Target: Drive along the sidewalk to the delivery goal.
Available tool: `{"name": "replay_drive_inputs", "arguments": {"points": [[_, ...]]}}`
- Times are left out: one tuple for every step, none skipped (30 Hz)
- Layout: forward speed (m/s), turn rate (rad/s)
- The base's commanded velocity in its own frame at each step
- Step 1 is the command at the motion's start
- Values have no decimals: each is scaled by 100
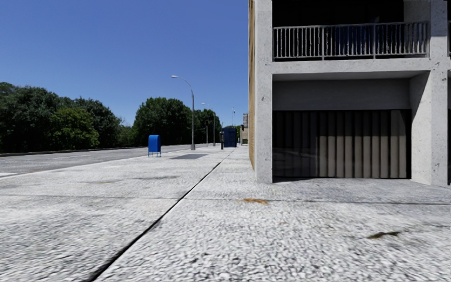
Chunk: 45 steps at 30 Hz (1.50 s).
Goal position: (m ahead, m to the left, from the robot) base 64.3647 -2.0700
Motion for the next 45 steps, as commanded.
{"name": "replay_drive_inputs", "arguments": {"points": [[200, 12], [200, 14], [200, 14], [200, 17], [200, 20], [200, 21], [200, 21], [200, 21], [200, 21], [200, 21], [200, 21], [200, 21], [200, 21], [200, 21], [200, 21], [200, 21], [200, 21], [200, 21], [200, 21], [200, 21], [200, 21], [200, 21], [200, 21], [200, 21], [200, 21], [200, 21], [200, 21], [200, 21], [200, 21], [200, 21], [200, 16], [200, 5], [200, 0], [200, 0], [200, 0], [200, 0], [200, 0], [200, 0], [200, 0], [200, 0], [200, 0], [200, 0], [200, 0], [200, 0], [200, 0]]}}
